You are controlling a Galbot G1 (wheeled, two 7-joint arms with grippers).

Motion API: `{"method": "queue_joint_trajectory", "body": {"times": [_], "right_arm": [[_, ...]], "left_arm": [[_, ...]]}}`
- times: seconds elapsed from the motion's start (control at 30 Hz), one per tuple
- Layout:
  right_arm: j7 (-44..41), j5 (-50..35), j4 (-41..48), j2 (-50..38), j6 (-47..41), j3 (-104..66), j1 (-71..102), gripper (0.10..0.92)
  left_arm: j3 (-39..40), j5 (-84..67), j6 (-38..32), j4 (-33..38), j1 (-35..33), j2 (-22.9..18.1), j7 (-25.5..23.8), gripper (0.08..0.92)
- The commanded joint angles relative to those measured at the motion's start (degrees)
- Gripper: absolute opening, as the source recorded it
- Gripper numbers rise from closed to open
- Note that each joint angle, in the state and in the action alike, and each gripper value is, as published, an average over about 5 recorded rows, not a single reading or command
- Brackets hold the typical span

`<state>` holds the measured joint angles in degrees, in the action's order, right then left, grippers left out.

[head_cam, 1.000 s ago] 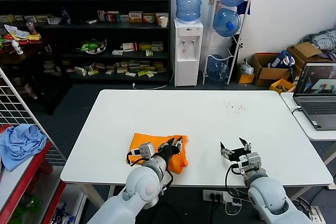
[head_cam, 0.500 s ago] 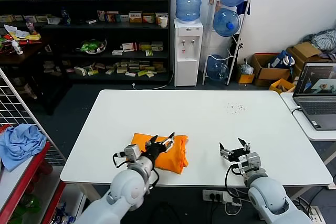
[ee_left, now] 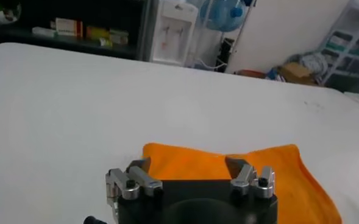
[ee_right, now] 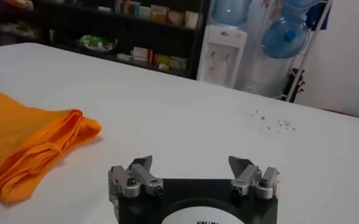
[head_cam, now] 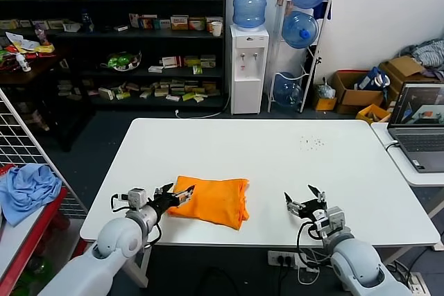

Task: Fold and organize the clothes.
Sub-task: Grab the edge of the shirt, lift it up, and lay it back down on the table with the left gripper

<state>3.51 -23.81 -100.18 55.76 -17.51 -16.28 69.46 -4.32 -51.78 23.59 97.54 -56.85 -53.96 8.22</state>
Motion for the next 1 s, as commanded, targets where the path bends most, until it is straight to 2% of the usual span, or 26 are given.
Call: {"method": "queue_joint_trajectory", "body": {"times": [0.03, 0.23, 0.57, 0.7, 1.0], "right_arm": [[-2.33, 1.78, 0.08, -0.52, 1.79, -0.17, 0.38, 0.823], [-2.48, 2.32, 0.03, -0.62, 2.01, -0.18, 0.63, 0.823], [-2.50, 2.49, -0.16, -0.44, 1.97, -0.06, 0.04, 0.823], [-2.45, 2.45, -0.26, -0.37, 1.87, 0.15, -0.28, 0.823], [-0.22, 2.15, 0.00, -0.04, 2.19, -0.61, -0.96, 0.823]], "left_arm": [[-2.39, -0.64, 5.76, -6.30, 0.88, 2.39, -6.83, 0.823], [-2.01, -0.58, 6.60, -9.06, 2.82, -0.85, -7.54, 0.823], [-1.34, -1.00, 6.72, -10.80, 3.90, -2.44, -7.48, 0.811], [-1.26, -1.60, 7.01, -9.68, 3.59, -2.35, -7.28, 0.724], [-1.32, -4.21, 7.53, -7.03, 3.06, -2.66, -6.08, 0.464]]}}
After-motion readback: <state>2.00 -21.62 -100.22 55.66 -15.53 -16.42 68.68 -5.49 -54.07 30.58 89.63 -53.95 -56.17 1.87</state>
